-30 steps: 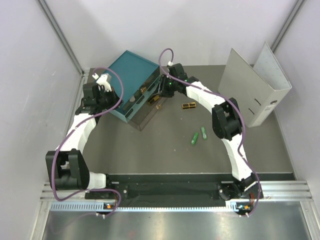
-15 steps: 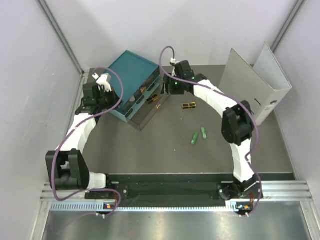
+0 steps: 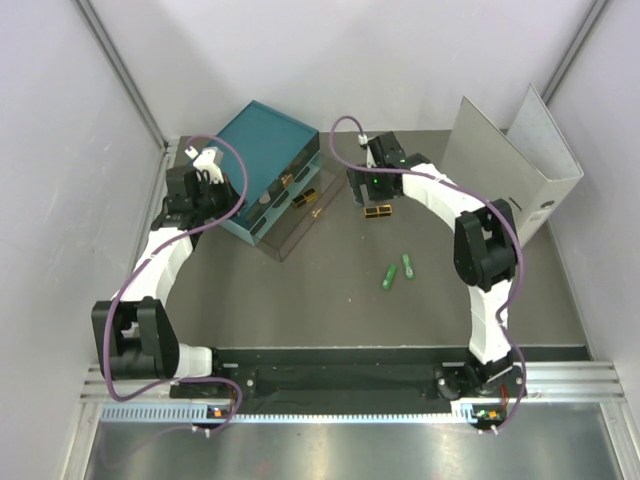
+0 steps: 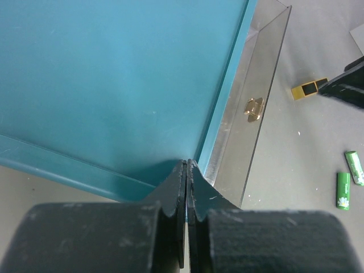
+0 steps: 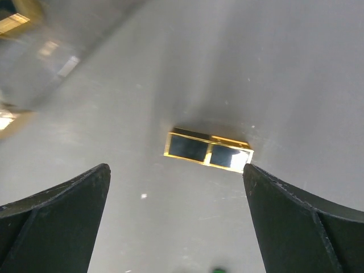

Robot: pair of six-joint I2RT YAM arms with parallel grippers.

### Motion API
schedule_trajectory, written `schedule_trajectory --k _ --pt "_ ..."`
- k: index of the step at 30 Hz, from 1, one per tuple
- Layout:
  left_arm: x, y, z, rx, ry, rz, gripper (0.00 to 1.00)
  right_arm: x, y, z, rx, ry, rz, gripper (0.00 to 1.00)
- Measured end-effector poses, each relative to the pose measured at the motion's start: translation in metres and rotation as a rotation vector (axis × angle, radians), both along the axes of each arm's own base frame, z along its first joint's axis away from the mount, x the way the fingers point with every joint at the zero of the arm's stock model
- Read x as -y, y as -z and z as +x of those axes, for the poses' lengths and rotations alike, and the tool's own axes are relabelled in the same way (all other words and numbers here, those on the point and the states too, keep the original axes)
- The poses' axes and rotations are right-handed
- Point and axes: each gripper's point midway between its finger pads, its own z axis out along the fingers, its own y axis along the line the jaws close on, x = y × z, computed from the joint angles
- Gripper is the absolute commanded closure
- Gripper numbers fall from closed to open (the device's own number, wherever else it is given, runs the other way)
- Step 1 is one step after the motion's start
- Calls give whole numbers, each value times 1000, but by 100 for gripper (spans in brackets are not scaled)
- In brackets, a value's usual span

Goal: Organize the makeup

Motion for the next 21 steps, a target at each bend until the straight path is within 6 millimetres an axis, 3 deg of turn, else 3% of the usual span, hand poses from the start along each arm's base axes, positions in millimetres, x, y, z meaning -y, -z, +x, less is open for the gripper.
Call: schedule_trajectory --k 12,21 --pt "1 3 2 -3 5 -3 100 32 70 3 -97 -21 -246 0" --pt "2 3 3 -2 10 -6 100 33 69 5 -94 4 -241 0"
